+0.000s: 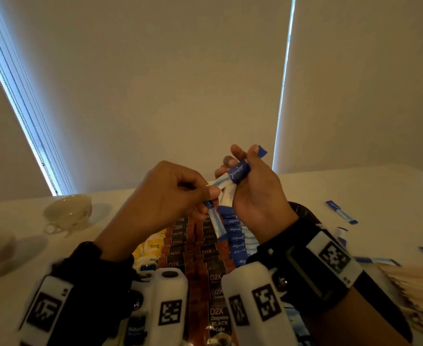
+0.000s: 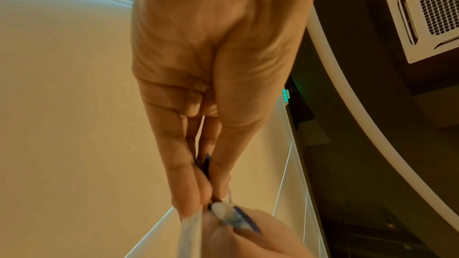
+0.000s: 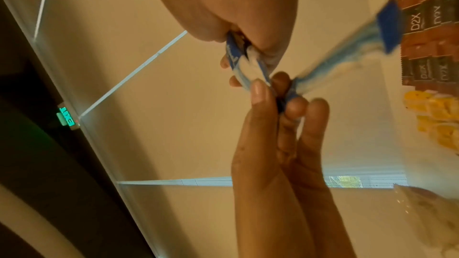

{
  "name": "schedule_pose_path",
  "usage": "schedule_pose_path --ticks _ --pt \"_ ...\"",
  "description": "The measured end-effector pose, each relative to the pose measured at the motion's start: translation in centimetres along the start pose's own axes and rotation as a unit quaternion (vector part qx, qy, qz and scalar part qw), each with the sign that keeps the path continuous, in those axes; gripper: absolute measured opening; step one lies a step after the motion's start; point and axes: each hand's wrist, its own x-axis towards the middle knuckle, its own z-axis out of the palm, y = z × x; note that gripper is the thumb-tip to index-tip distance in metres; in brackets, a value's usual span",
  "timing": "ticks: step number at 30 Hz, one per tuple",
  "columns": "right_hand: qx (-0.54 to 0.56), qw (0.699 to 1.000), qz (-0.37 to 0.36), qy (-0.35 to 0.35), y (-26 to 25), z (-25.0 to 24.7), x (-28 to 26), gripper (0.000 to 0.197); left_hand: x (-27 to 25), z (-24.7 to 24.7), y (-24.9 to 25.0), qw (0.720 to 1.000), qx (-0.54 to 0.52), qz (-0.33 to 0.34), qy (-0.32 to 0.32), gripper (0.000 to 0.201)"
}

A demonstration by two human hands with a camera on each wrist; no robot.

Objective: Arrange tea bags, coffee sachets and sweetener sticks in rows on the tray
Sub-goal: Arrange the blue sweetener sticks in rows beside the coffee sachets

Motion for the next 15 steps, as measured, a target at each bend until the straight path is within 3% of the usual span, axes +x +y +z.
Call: schedule_pose_path --ticks 2,5,8,11,15 --pt "-0.017 0.999 -0.036 0.036 -1.1 -0.6 0.5 0.038 0.0 -0.4 0.0 1.0 -0.007 0.004 0.013 0.015" --pt "-0.126 0.991 -0.043 0.018 -2.7 -1.2 0.7 0.031 0.2 -0.7 0.0 0.997 -0.038 0.013 0.07 0.018" --pt "-0.347 0.937 -0.025 -0.024 -2.7 -1.0 0.0 0.03 0.2 -0.4 -0.1 0.992 -0.065 0.016 0.108 0.022" --pt "-0.463 0.884 -0.034 -0.061 -1.5 -0.4 -0.6 0.025 0.4 -0.2 -0.3 0.994 -0.044 0.021 0.094 0.019" --pt "-0.482 0.872 -0.056 -0.06 -0.8 -0.4 -0.7 0.014 0.6 -0.2 -0.9 0.999 0.002 0.004 0.042 0.017"
